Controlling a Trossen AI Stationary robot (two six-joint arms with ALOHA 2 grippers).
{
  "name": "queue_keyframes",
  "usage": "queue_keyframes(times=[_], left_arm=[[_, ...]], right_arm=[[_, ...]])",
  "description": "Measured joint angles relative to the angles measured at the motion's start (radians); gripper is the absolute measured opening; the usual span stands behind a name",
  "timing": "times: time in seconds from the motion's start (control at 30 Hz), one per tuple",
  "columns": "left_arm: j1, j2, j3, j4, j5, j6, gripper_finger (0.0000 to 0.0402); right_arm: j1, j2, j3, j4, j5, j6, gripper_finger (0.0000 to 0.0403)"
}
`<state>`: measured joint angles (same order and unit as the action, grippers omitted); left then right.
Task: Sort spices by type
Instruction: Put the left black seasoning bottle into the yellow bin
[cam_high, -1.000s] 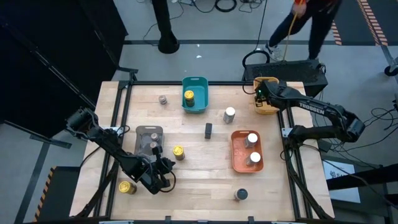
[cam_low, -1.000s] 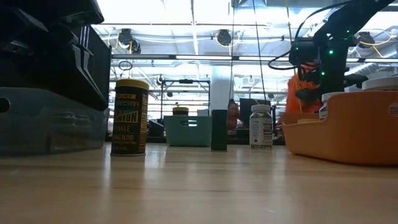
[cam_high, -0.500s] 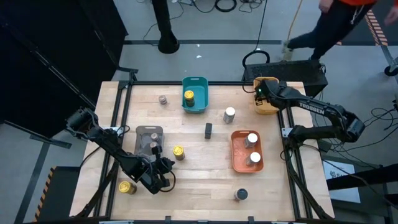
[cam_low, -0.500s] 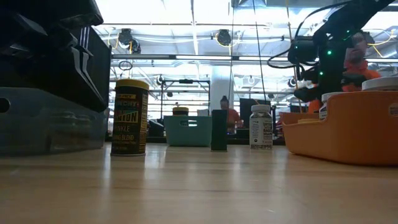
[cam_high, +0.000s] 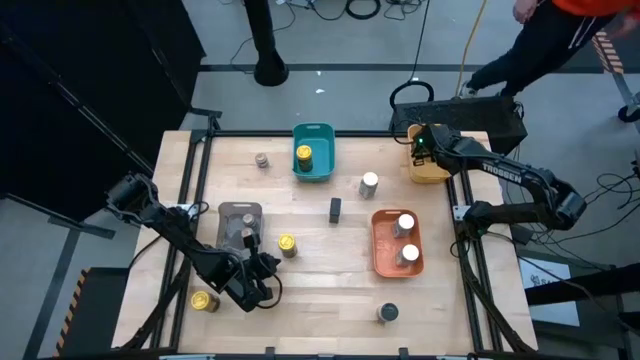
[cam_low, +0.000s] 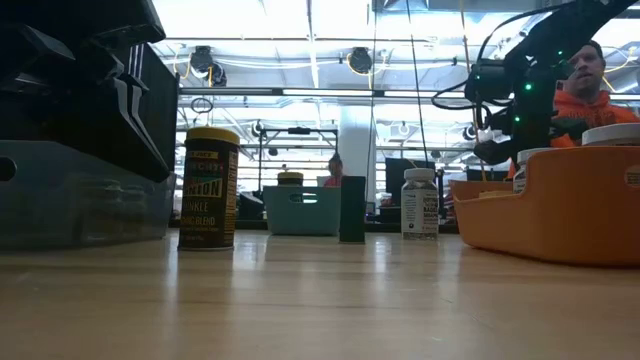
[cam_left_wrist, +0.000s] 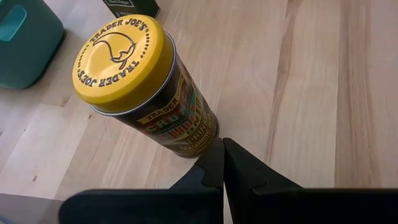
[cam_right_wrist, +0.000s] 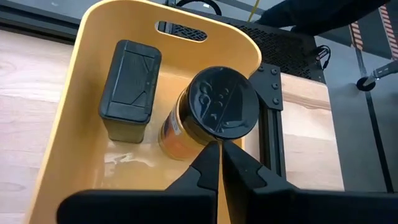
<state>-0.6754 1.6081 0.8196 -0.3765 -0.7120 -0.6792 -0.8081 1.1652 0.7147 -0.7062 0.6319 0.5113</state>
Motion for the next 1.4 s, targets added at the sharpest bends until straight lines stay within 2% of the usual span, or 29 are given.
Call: queue_keyframes(times=[0.2,0.4,0.67,0.9,1.23,1.4], left_arm=[[0.0,0.0,0.0,0.0,0.0,0.0,0.0004],[0.0,0.0,0.0,0.0,0.0,0.001,0.0004],[0.0,0.0,-0.008,0.0,-0.003,-0.019,0.0004],[0.001,0.0,-0.008,-0.001,-0.009,-0.018,0.0004],[0.001,0.0,-0.008,-0.004,-0.013,-0.015,0.0004],[0.001,0.0,-0.008,0.001,-0.013,-0.015,0.0004]], right_arm=[[-0.004,0.0,0.0,-0.002,-0.009,-0.004,0.0],[-0.004,0.0,-0.025,-0.034,-0.087,0.026,0.0],[-0.016,0.001,-0.133,0.086,-0.039,0.006,0.0],[-0.02,0.001,-0.143,0.225,-0.028,-0.044,0.0],[-0.023,0.001,-0.144,0.246,0.001,-0.006,0.0],[0.006,0.0,-0.144,0.253,-0.022,0.004,0.0]])
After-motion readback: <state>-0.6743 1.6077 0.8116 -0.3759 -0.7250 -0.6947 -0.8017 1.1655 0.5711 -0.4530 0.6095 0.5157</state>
